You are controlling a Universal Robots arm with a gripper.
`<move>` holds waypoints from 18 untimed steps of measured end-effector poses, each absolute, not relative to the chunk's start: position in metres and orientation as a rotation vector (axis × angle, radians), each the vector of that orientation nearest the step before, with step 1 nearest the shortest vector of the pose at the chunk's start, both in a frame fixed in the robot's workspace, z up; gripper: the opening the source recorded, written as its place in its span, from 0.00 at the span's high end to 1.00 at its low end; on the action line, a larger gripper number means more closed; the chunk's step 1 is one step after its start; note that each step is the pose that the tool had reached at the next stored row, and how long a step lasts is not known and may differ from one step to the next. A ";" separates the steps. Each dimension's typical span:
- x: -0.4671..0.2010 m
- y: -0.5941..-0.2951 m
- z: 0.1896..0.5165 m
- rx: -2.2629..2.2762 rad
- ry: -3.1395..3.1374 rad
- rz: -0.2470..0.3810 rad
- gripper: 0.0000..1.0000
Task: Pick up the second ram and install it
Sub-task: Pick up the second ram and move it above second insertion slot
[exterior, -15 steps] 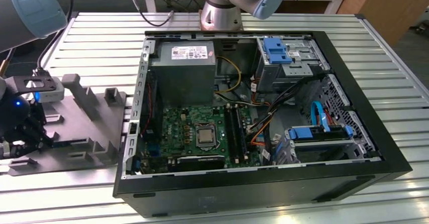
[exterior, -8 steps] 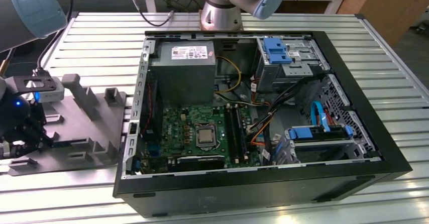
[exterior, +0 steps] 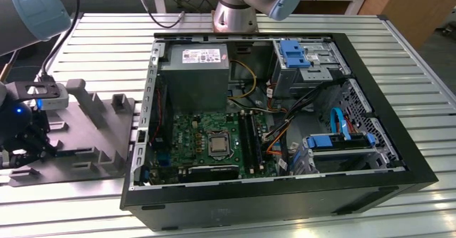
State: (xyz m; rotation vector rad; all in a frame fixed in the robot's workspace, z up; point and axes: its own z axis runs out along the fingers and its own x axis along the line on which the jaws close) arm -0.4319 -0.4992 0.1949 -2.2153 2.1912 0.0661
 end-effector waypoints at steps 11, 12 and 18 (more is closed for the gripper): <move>-0.432 -0.499 0.197 -2.211 2.195 0.066 0.86; -0.432 -0.499 0.199 -2.211 2.195 0.066 0.86; -0.432 -0.499 0.207 -2.211 2.195 0.066 0.86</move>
